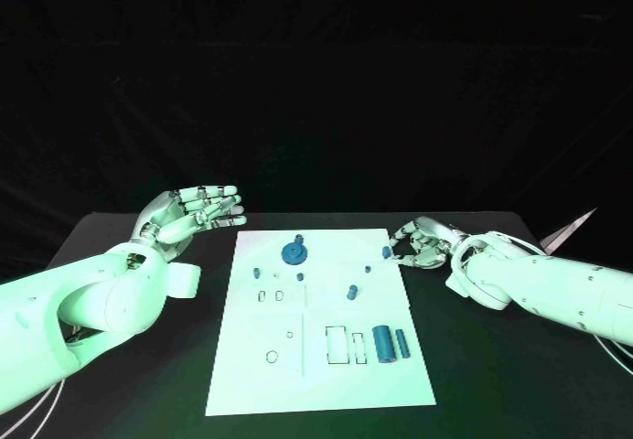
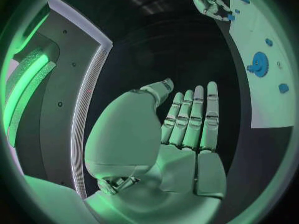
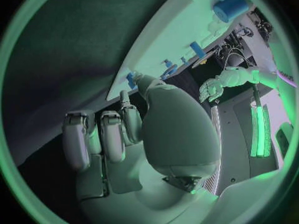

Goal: Assemble the parts on the task board

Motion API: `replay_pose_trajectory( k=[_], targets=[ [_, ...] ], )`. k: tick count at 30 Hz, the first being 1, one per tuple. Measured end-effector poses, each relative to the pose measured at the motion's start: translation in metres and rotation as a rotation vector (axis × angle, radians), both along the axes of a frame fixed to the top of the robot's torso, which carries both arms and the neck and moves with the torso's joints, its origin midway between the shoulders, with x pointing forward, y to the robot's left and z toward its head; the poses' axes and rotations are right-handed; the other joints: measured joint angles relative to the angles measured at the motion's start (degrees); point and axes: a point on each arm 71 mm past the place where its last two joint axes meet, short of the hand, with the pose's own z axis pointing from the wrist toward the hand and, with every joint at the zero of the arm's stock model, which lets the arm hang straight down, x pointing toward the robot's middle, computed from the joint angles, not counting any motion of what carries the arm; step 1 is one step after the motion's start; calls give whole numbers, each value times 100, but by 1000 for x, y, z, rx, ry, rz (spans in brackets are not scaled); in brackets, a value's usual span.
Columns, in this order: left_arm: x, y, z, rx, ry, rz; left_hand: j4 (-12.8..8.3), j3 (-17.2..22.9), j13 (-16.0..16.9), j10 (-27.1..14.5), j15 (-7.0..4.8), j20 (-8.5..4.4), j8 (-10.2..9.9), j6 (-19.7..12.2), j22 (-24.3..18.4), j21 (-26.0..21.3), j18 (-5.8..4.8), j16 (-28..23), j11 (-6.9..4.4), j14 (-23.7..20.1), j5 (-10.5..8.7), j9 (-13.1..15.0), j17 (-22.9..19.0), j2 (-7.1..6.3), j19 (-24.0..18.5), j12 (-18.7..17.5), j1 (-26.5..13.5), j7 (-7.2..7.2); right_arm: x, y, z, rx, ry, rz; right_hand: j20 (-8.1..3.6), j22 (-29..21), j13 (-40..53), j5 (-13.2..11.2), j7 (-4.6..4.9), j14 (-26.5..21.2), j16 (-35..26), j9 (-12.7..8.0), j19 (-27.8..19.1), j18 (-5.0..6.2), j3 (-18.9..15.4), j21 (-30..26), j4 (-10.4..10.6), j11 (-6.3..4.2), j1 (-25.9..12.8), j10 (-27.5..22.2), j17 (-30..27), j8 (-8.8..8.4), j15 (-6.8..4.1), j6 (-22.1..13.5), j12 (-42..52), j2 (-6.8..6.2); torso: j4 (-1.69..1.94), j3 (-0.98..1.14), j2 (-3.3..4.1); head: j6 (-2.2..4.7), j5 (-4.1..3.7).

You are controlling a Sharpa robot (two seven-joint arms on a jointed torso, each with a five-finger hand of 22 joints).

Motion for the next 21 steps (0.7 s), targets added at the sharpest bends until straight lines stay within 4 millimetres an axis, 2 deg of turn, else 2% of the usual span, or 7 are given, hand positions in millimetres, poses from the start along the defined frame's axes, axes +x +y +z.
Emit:
replay_pose_trajectory(
  k=[7,9,10,11,21],
  targets=[
    [0,0,0,1,0,0,0,0,0,0,0,0,0,-39,0,0,0,0,0,0,0,0,1,0,0,0,0,-39,2,4,-1,2,-2,-2,0,0,0,0,0,0,17,0,0,0,1,0,-1,0,0,1,0,0,0,2,1,1,-1,-5,-7,-15,1],
    [0,1,0,2,0,1,0,0,0,0,0,0,0,-39,0,0,0,0,0,0,0,0,1,0,0,0,0,-39,3,5,-2,3,-3,-4,0,0,0,0,0,0,22,0,0,0,70,0,-69,0,1,2,0,0,0,2,1,2,-4,-5,-8,-15,1],
    [0,1,0,2,0,1,0,0,0,0,0,0,0,-39,0,0,0,0,0,0,0,0,1,0,0,0,0,-39,3,5,-2,3,-4,-5,0,0,0,0,0,0,22,0,0,0,71,0,-70,0,93,2,0,0,0,2,2,95,-5,-5,-8,-14,1],
    [0,1,0,2,0,1,0,0,0,0,0,0,0,-39,0,0,0,0,0,0,0,0,1,0,0,0,0,-39,4,5,-2,3,-4,-6,0,0,0,0,0,0,22,0,0,0,71,0,-70,0,119,2,0,0,0,2,2,120,-6,-5,-8,-13,1],
    [0,1,0,3,2,0,0,0,0,0,0,0,0,-39,0,0,0,0,0,0,0,0,1,0,0,0,0,-39,5,11,-3,8,-5,2,0,0,1,0,-2,0,22,0,0,0,72,1,-71,0,119,2,0,0,0,5,3,121,-4,-8,-8,-17,-1]
  ],
)
